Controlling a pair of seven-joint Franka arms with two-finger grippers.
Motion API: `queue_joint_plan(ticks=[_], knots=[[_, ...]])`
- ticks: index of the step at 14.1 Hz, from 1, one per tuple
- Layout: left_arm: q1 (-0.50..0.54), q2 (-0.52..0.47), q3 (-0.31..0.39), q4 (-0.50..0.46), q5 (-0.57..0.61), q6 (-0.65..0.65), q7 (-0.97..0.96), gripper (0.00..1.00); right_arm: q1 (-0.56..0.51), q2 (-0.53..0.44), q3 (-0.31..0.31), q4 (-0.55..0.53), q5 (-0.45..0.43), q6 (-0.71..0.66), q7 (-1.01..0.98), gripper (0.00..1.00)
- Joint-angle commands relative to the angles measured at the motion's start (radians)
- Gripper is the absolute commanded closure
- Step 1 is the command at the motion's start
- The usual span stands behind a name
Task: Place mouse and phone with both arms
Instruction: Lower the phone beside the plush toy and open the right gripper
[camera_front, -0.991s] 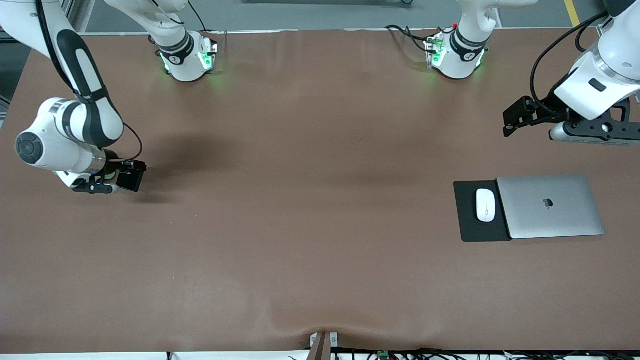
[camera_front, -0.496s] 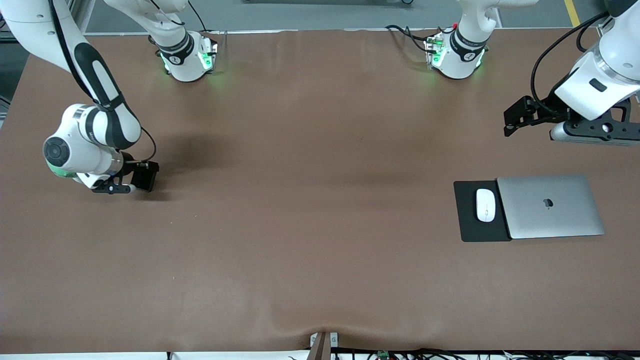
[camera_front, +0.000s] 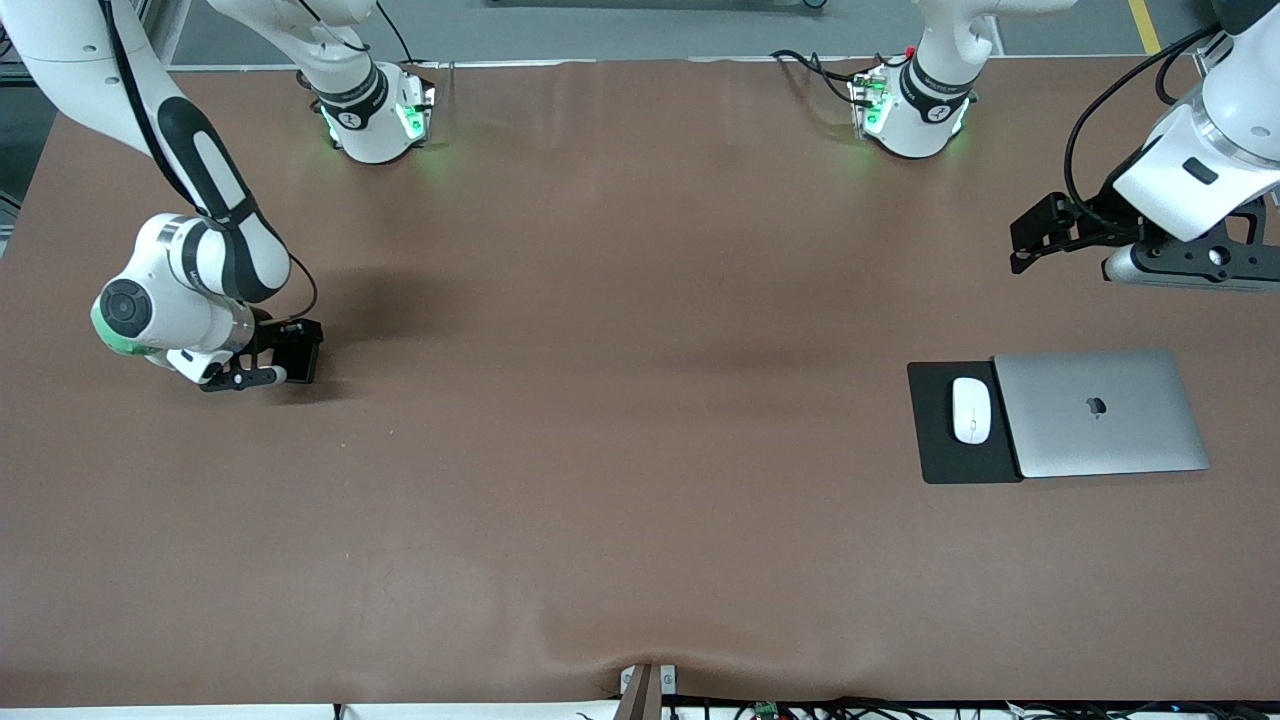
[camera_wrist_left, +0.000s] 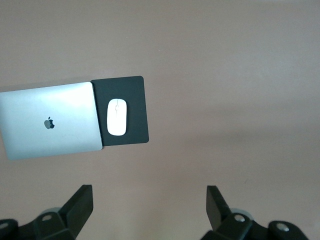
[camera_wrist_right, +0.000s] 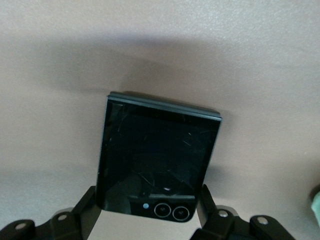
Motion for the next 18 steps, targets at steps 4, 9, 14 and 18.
queue_joint_plan(ticks=[4,9,14,18], knots=[[0.007,-0.009,0.005,0.008,-0.023,-0.021,0.051,0.00,-0.005,-0.002,0.007,0.003,-0.007,-0.007,0.040,0.00],[0.007,-0.005,0.007,0.010,-0.023,-0.021,0.051,0.00,0.107,-0.131,0.010,0.167,-0.009,-0.307,0.262,0.00],[0.007,-0.005,0.007,0.010,-0.023,-0.021,0.048,0.00,0.109,-0.143,0.010,0.526,-0.010,-0.611,0.265,0.00],[0.006,-0.003,0.005,0.015,-0.021,-0.019,0.040,0.00,0.107,-0.145,0.012,0.771,-0.039,-0.842,0.258,0.00]])
